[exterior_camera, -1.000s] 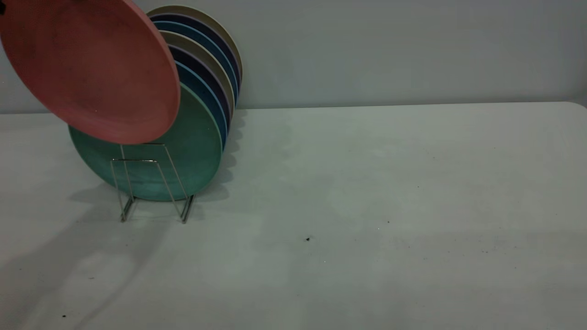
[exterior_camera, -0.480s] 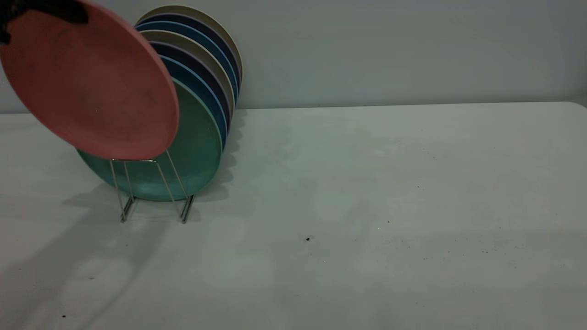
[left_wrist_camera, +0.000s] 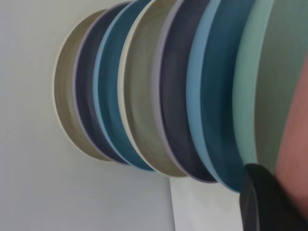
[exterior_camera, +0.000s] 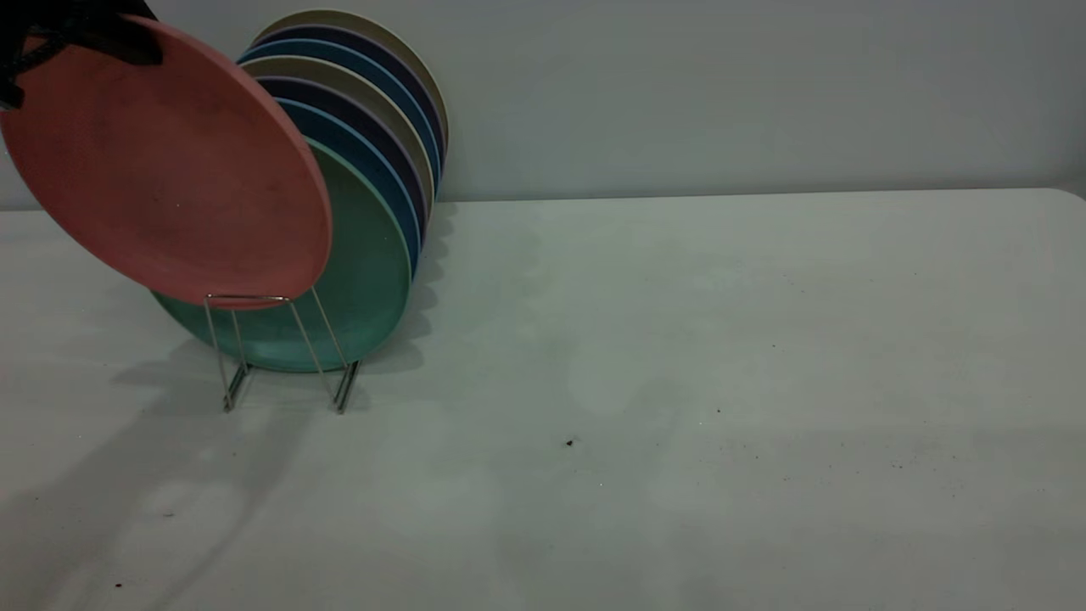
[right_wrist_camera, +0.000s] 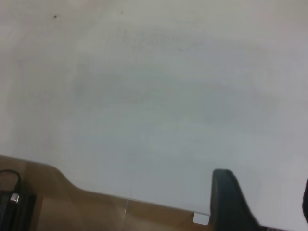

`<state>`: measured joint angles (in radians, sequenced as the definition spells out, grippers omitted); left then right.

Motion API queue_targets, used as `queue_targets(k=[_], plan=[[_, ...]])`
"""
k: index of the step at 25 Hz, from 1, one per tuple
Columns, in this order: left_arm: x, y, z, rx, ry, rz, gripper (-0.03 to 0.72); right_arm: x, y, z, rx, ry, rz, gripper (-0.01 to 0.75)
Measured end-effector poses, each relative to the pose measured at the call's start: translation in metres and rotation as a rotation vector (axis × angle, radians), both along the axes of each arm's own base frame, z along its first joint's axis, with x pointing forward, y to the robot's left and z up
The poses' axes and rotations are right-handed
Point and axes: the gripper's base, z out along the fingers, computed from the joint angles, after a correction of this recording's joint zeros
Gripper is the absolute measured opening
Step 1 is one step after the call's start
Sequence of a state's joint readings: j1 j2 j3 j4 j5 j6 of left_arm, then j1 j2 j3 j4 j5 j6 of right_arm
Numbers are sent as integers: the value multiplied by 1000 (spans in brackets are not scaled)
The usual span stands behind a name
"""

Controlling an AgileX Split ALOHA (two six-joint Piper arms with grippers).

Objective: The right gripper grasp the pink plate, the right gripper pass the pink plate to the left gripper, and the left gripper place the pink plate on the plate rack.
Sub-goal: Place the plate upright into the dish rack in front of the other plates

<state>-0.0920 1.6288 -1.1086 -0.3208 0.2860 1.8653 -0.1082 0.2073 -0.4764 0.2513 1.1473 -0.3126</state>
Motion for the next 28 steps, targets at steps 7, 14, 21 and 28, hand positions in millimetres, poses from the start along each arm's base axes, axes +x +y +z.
queue_targets(k=[7, 14, 21, 28], plan=[[0, 0, 0, -2, 7, -1, 58, 0, 0, 0, 0, -1, 0, 390], [4, -1, -13, -1, 39, 1, 63, 0, 0, 0, 0, -1, 0, 390], [11, -1, -32, 5, 84, 3, 66, 0, 0, 0, 0, -1, 0, 390], [14, -4, -41, -57, 111, 42, 150, 0, 0, -1, 0, 2, 0, 390]])
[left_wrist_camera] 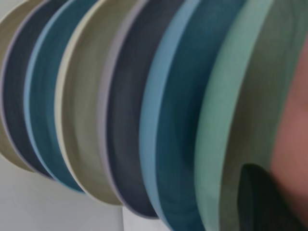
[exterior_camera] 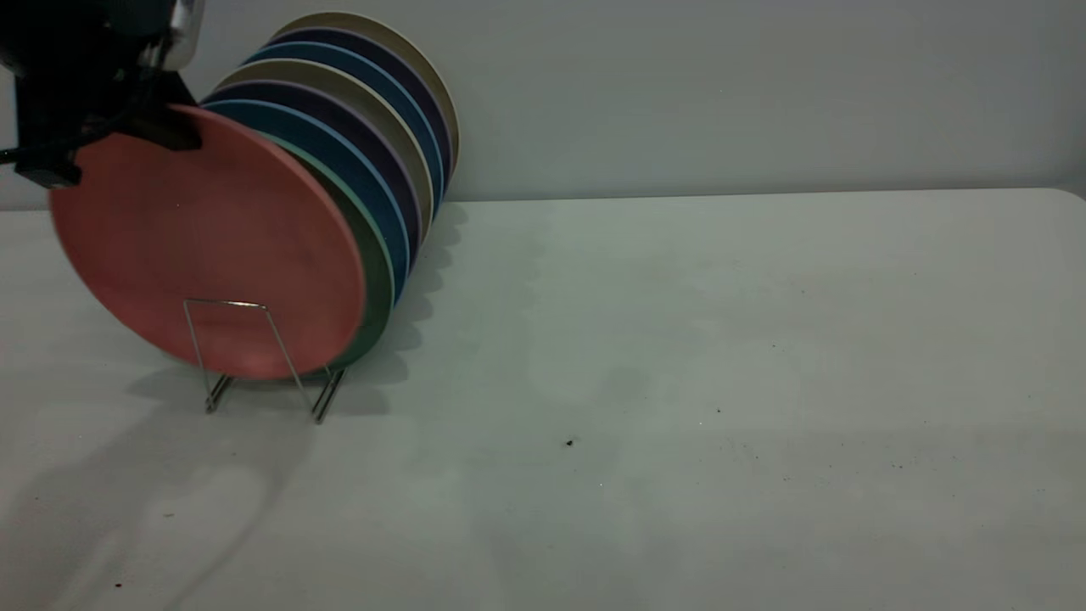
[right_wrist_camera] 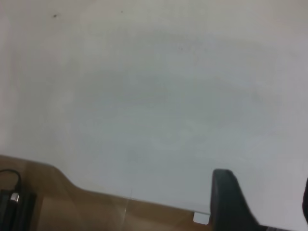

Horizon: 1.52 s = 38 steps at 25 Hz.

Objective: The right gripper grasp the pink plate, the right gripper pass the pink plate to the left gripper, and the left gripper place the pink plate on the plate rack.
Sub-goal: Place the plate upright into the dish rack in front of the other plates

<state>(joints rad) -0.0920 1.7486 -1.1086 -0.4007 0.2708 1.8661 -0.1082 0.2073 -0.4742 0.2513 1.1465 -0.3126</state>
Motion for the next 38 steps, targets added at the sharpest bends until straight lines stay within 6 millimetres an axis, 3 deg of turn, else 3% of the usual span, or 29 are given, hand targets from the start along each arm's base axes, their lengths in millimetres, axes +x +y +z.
queue_targets(k=[4, 8, 22, 30, 34, 38], plan=[[0, -1, 0, -35, 5, 22, 275, 0, 0, 0, 0, 0, 0, 390], [1, -3, 0, -72, 7, 45, 353, 0, 0, 0, 0, 0, 0, 390], [-5, -3, 18, -158, -12, 141, 366, 0, 0, 0, -2, 1, -1, 390], [-12, -2, 10, -172, 21, 173, 373, 0, 0, 0, -1, 1, -1, 390], [-19, -2, 29, -210, -15, 200, 379, 0, 0, 0, -1, 1, -1, 390], [-39, -2, 68, -343, -44, 300, 379, 0, 0, 0, -2, 1, -2, 390]])
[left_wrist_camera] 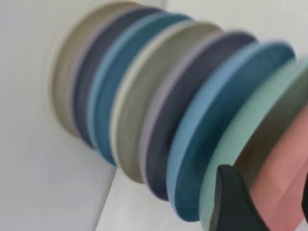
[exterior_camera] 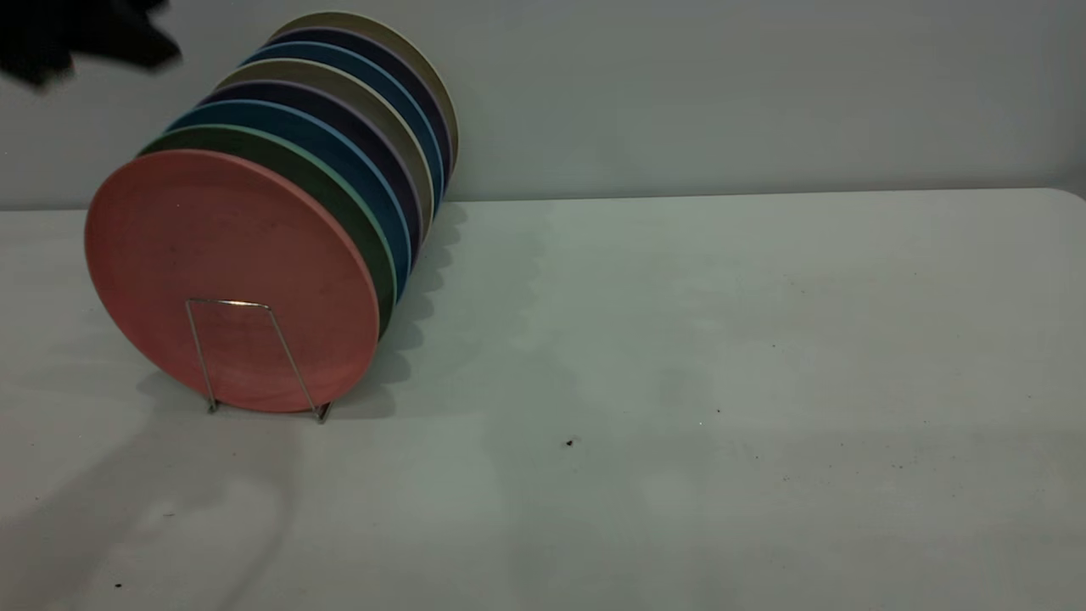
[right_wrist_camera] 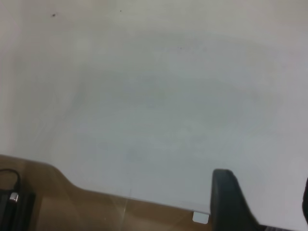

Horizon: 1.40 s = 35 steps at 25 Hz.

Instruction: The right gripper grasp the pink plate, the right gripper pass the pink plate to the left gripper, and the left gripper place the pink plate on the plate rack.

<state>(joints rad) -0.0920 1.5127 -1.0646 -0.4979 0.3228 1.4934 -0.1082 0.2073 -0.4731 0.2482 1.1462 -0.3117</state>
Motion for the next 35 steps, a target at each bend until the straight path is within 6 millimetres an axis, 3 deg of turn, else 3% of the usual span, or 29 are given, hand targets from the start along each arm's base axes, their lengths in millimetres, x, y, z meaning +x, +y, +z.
queue_targets(k=[5, 8, 15, 18, 21, 27, 30, 35], plan=[[-47, -1, 51, -285, 75, 199, 379, 0, -4, -1, 0, 10, -52, 390], [-83, 3, 72, -343, 147, 280, 379, 0, -7, -1, 0, 18, -80, 390], [-159, 23, 81, -277, 468, 602, 379, -1, -7, -1, 2, 19, -24, 390], [-176, 31, 86, -313, 459, 748, 379, -1, -6, -1, 4, 19, 21, 390], [-192, 35, 74, -334, 459, 838, 379, -2, -6, -1, 3, 19, 72, 390], [-239, 42, 14, -341, 530, 965, 379, -2, -5, -1, 1, 19, 104, 390], [-260, 46, -6, -359, 496, 994, 379, -2, -6, -1, 1, 20, 103, 390], [-286, 49, -22, -423, 389, 977, 379, -2, -6, -1, 1, 20, 102, 390]])
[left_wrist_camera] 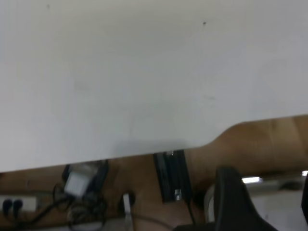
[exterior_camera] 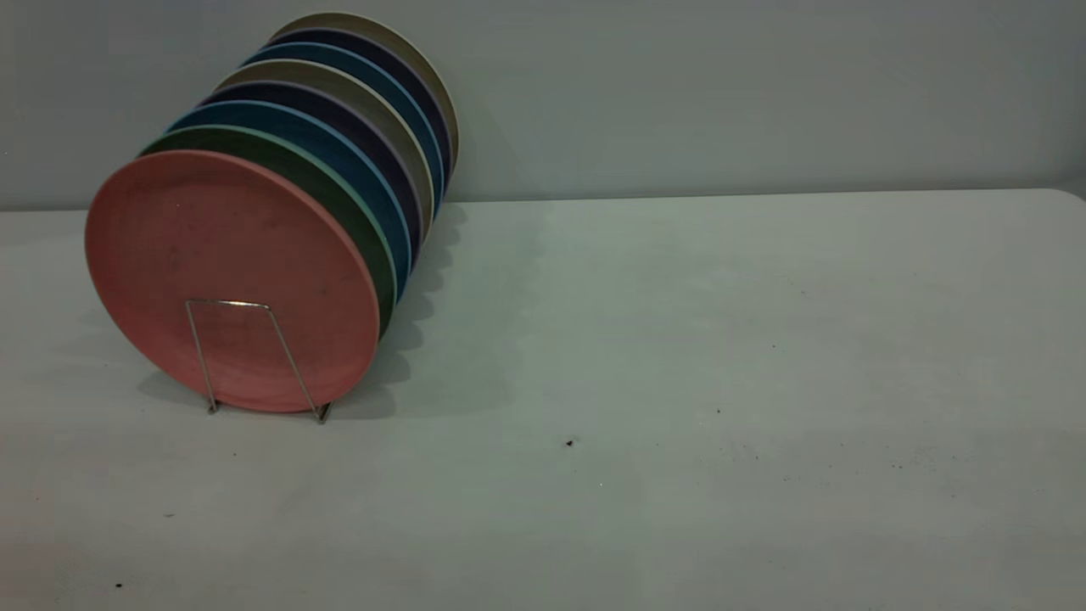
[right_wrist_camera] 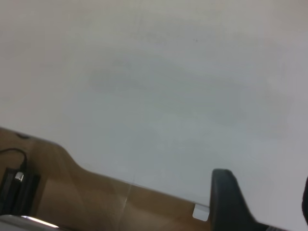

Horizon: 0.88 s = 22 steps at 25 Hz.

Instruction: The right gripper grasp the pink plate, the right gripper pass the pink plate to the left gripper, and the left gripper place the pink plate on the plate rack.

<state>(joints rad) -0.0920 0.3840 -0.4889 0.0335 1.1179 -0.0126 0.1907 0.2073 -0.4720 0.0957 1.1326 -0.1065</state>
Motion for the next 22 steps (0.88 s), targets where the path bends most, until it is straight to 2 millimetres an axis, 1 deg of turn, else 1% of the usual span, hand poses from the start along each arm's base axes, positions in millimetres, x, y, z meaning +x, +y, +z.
queue_targets(k=[9, 16, 19, 22], plan=[[-34, 3, 5, -26, -249, 1, 379, 0, 0, 0, 2, 0, 1, 390], [-48, 4, 4, -34, -340, 1, 379, -1, 0, 0, 4, -5, 1, 390], [-49, 4, 4, -35, -344, 1, 379, -9, -2, 1, 18, -65, -24, 390], [-50, 4, 4, -34, -353, 15, 379, -21, -4, 2, 29, -156, -98, 390]])
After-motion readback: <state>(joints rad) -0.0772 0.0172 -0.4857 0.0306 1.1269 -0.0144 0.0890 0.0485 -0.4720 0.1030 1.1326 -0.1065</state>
